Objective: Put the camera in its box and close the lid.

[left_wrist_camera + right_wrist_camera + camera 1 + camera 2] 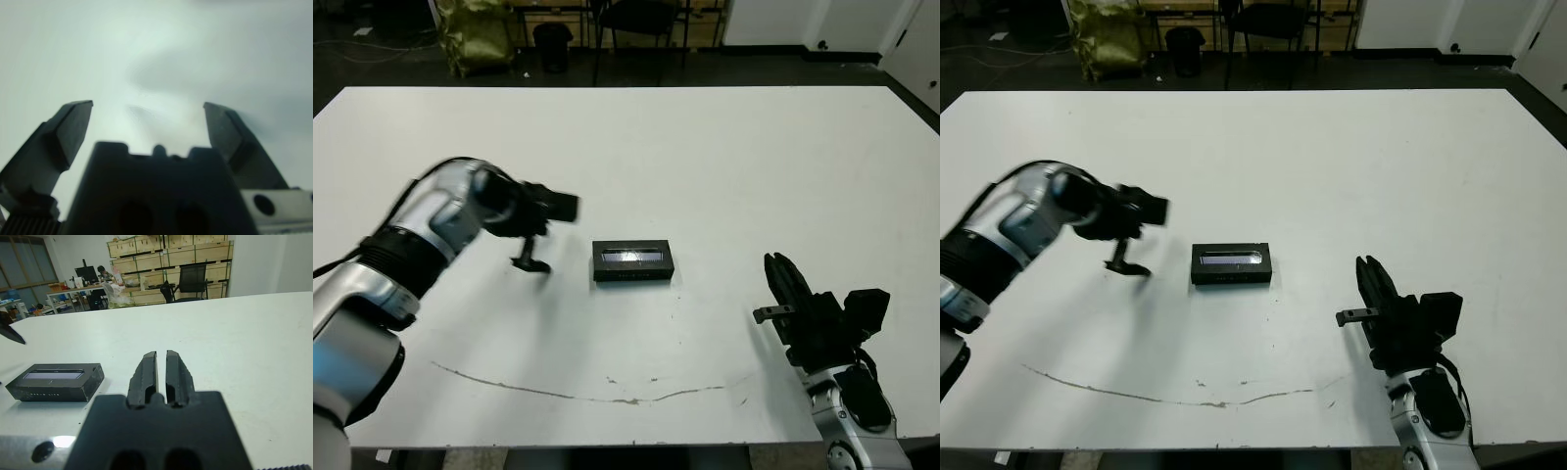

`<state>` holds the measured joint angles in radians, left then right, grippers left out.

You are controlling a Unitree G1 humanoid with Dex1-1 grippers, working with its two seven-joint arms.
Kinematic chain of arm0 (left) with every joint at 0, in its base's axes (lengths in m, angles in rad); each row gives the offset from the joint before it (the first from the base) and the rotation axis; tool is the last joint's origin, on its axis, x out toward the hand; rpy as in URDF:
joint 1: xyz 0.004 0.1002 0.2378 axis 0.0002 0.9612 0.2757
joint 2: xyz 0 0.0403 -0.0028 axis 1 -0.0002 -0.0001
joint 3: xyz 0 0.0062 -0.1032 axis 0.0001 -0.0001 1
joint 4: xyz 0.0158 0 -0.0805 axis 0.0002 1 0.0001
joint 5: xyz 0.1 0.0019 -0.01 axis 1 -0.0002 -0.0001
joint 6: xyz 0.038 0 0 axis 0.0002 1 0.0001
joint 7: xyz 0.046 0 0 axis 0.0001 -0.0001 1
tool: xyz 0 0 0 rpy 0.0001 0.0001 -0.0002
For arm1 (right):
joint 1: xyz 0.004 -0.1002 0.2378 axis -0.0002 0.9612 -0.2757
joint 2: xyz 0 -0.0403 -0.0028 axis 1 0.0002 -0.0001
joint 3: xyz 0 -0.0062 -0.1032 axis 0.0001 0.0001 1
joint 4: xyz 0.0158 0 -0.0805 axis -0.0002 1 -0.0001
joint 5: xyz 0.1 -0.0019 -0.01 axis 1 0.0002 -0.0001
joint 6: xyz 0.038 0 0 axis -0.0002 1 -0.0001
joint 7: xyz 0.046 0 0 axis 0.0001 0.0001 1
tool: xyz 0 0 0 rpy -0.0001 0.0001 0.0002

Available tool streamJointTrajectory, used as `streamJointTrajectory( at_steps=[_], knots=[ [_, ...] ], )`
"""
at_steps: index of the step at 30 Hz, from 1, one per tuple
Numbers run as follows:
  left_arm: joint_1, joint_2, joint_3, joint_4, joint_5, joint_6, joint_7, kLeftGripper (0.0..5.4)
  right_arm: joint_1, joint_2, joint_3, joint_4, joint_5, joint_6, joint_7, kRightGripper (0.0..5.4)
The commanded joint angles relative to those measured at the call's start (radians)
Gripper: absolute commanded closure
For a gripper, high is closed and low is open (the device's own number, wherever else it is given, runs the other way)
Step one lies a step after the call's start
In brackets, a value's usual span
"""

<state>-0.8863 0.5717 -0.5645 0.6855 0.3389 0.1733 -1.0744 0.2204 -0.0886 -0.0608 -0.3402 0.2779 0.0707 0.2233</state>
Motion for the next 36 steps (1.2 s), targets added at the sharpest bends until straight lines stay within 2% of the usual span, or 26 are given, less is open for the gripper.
streamJointTrajectory(
  at_steps=[1, 4, 8, 11, 15, 19, 22, 28, 32, 36],
  knots=[
    [0.103, 0.037, 0.052, 0.022, 0.022, 0.026, 0.105, 0.24, 0.001, -0.013, -0.003, 0.015, -0.013, -0.002, 0.003, 5.4],
    [0.165, 0.038, 0.161, -0.094, -0.009, 0.046, 0.247, 0.89, -0.001, -0.012, 0.0, 0.019, -0.011, -0.007, 0.008, 5.4],
    [0.288, -0.045, 0.353, -0.361, -0.137, 0.102, 0.412, 1.92, -0.002, -0.011, 0.003, 0.017, -0.016, -0.001, 0.001, 5.4],
    [0.368, -0.144, 0.434, -0.585, -0.247, 0.16, 0.478, 2.66, -0.004, -0.009, 0.006, 0.01, -0.021, 0.008, -0.009, 5.4],
    [0.443, -0.266, 0.447, -0.822, -0.36, 0.259, 0.531, 3.63, -0.005, -0.002, 0.005, 0.009, -0.005, 0.01, -0.005, 5.4],
    [0.481, -0.371, 0.382, -0.962, -0.401, 0.357, 0.591, 4.68, -0.007, -0.001, 0.01, 0.007, -0.009, 0.016, -0.011, 5.4],
    [0.487, -0.431, 0.345, -0.982, -0.414, 0.413, 0.632, 5.38, -0.009, 0.002, 0.015, 0.011, -0.014, 0.007, -0.014, 5.4],
    [0.49, -0.503, 0.296, -0.926, -0.42, 0.478, 0.694, 5.38, -0.007, -0.002, 0.019, -0.007, -0.021, 0.029, -0.027, 5.4],
    [0.519, -0.54, 0.27, -0.881, -0.418, 0.521, 0.734, 5.38, -0.009, 0.001, 0.013, 0.01, -0.005, 0.007, -0.009, 5.4],
    [0.542, -0.574, 0.242, -0.84, -0.399, 0.535, 0.792, 5.38, -0.007, -0.003, 0.015, 0.006, -0.009, 0.017, -0.011, 5.4]
  ],
)
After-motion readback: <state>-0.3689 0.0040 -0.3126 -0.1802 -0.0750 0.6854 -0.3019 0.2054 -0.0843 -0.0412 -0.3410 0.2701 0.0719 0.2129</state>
